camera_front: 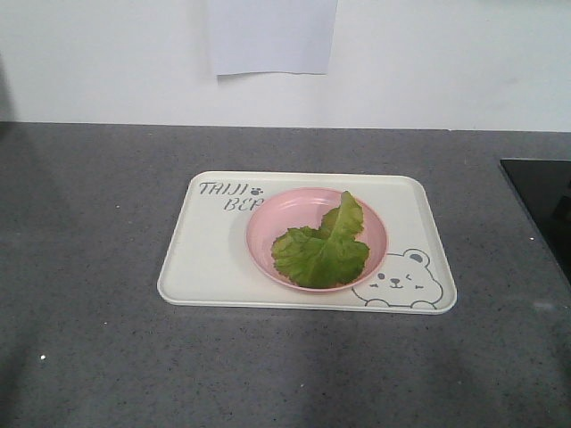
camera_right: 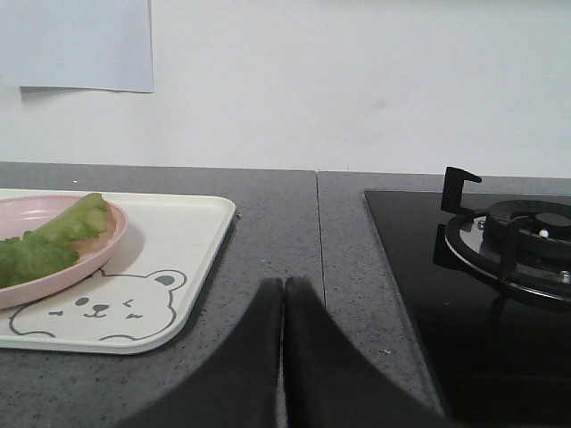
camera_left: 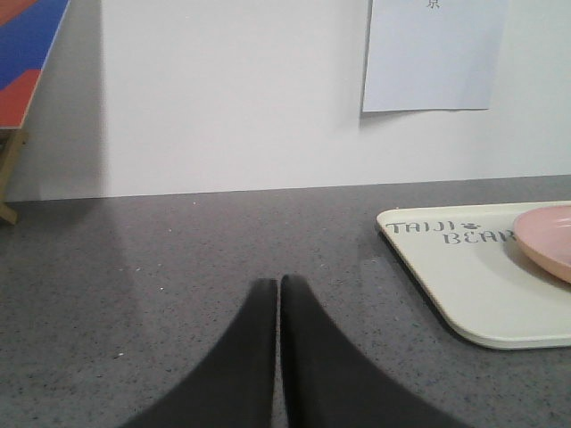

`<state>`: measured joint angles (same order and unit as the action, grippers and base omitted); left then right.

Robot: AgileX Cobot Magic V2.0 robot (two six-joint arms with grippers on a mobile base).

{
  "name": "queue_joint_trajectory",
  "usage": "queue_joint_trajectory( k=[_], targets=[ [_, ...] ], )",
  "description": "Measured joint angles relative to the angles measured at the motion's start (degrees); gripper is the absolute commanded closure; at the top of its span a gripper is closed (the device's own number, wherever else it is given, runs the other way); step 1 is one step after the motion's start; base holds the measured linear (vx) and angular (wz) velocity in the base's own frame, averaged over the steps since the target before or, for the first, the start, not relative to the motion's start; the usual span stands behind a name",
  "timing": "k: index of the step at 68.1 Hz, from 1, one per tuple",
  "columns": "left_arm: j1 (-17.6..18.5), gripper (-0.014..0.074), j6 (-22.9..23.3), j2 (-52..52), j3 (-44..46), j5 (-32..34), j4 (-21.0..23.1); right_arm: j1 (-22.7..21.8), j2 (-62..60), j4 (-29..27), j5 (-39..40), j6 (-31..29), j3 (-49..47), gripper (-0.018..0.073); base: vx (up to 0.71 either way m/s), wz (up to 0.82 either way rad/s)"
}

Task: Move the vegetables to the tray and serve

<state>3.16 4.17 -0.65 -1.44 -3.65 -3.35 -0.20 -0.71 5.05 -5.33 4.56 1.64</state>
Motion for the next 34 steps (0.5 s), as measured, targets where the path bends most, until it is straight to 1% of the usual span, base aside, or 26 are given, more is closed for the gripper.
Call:
queue_joint_trajectory(
  k=[34],
  targets=[
    [0.0,0.0604,0.0,0.0,0.0,0.0,0.0,0.0,0.0,-0.1,-0.1,0.4,0.0,0.0568,0.0,0.0]
  ],
)
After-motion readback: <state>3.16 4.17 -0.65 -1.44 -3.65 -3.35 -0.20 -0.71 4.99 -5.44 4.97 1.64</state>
